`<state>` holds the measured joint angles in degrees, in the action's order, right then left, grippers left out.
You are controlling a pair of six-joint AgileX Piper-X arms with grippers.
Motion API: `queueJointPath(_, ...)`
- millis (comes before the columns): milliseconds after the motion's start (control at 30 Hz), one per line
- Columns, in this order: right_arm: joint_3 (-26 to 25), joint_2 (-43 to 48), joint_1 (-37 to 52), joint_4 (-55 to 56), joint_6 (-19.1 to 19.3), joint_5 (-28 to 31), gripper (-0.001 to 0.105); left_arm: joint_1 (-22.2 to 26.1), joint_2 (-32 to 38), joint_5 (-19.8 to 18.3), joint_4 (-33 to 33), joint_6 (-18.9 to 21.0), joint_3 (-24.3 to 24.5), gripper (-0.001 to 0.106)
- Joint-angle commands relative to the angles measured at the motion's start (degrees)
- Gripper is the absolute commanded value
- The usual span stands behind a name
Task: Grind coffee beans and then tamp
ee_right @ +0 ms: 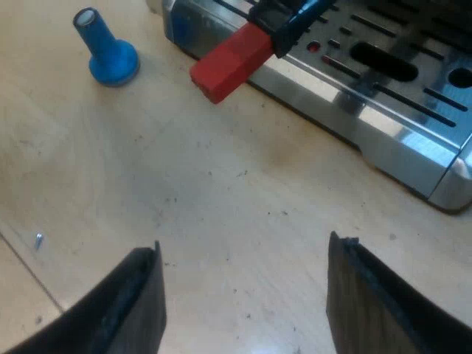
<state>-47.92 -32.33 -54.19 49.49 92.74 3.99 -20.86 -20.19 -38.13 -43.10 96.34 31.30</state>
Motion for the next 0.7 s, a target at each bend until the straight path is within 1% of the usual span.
queueJointPath(33, 3.56, -0.01, -7.30, -7.90, -3.99, 10.22, 0.042, -0.31, -0.06, -0.81, 0.81, -1.90, 0.16, 0.086)
queueJointPath(133, 6.58, -0.94, -12.91, -13.53, -4.73, 16.27, 0.031, -0.31, -0.06, -0.81, 0.83, -3.04, -0.20, 0.086)
queueJointPath(167, 7.51, -1.78, -15.04, -15.28, -5.77, 18.83, 0.027, -0.31, -0.06, -0.81, 1.06, -3.61, -0.55, 0.086)
queueJointPath(200, 7.74, -2.11, -16.01, -15.82, -6.43, 20.05, 0.026, -0.31, -0.06, -0.81, 1.06, -3.99, -0.76, 0.086)
queueJointPath(233, 8.30, -3.33, -17.77, -17.29, -7.68, 21.93, 0.022, -0.31, -0.06, -0.81, 1.05, -4.25, -1.26, 0.086)
queueJointPath(267, 8.53, -4.82, -19.04, -18.40, -8.07, 23.14, 0.019, -0.31, -0.06, -0.81, 1.05, -4.33, -1.85, 0.086)
queueJointPath(433, 8.57, -11.92, -22.19, -24.87, -8.19, 28.47, 0.003, -0.31, -0.10, -2.09, 2.29, -4.47, -5.00, 0.086)
queueJointPath(500, 8.57, -14.66, -22.17, -27.84, -8.90, 28.61, 0.000, -0.31, -0.10, -2.17, 2.42, -4.47, -5.79, 0.086)
queueJointPath(567, 8.57, -17.97, -22.06, -31.26, -10.82, 29.55, 0.000, -0.31, -0.20, -3.54, 2.62, -4.47, -6.55, 0.086)
queueJointPath(700, 8.57, -22.58, -22.05, -35.16, -12.02, 30.41, 0.000, -0.31, -0.19, -4.15, 3.74, -4.47, -7.00, 0.086)
